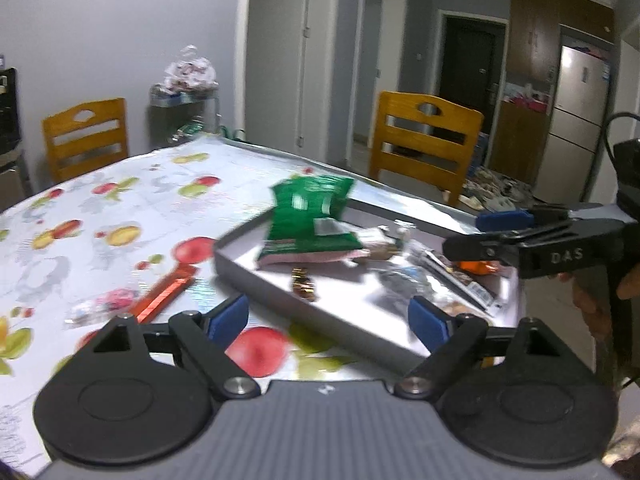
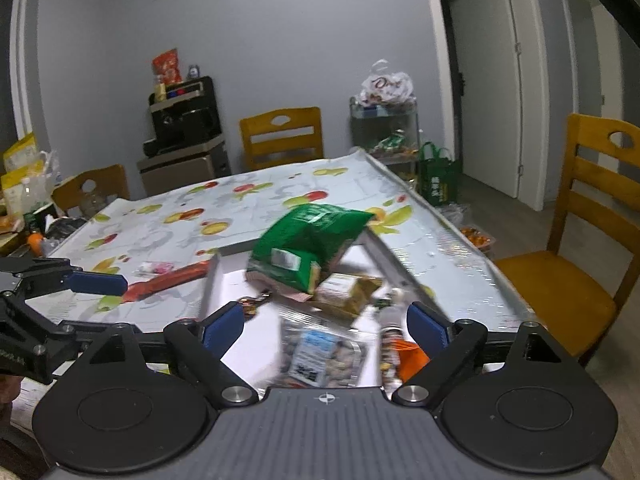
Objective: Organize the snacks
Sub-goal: 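Move the left tool to the clear candy packet while the right tool approaches the orange candy bar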
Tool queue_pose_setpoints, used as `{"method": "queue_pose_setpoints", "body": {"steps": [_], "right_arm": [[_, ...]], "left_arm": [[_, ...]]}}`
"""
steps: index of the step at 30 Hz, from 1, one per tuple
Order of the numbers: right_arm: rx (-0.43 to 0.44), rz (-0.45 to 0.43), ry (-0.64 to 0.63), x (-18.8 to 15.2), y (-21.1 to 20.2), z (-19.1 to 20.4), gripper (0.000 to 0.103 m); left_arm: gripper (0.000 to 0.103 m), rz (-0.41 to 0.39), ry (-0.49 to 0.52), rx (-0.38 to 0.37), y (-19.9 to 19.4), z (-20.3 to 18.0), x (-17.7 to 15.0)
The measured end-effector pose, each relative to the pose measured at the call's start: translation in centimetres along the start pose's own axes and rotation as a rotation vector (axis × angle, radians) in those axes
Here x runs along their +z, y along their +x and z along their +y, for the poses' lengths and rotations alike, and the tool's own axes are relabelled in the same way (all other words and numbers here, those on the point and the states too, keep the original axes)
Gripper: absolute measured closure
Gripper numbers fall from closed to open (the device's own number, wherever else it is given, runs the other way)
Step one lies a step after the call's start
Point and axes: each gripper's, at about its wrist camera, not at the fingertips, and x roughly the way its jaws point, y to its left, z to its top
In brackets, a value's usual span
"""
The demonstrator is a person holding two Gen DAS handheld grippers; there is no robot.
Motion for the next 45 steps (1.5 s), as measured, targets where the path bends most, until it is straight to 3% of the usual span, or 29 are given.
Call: {"method": "queue_pose_setpoints", "body": {"steps": [14,21,25,33,37,40,42,45], "right_arm": [[0.11,-0.019,-0.017,3.1,1.3,7.8,0.007],[0.17,-0.002,0.036,4.1,3.2,11.2,0.006],[0.182,0.048,0.029,3.8,4.5,12.6,0.006],[0.164,0.095,-0.026,3.1,6.3,15.2,0.004],[0.153,0.124,-0.059,2.6,7.6,16.4,0.004],[0.157,0.146,-0.086,2.4,8.2,17.2,0.004],[0.155,0.151,-0.08,2.7,8.7,17.4,0.004],[0.132,0.167,-0.013,3.7,9.9,17.7,0.004]], "left_arm": [[0.007,-0.097,0.051,0.184,-5.2,7.5,2.7],[0.007,-0.096,-0.03,0.305,-2.9,13.3,2.8],[0.007,-0.067,-0.104,0.319,-1.4,16.1,1.6],[0.007,-0.081,-0.071,0.385,0.9,18.5,-1.4],[0.007,-0.033,-0.102,0.414,1.9,20.6,-2.4],[0.007,-0.035,-0.131,0.38,2.0,21.2,-2.6],[0.007,-0.053,-0.104,0.374,2.0,20.7,-2.7],[0.007,-0.049,-0.083,0.422,2.4,20.4,-2.6]]}}
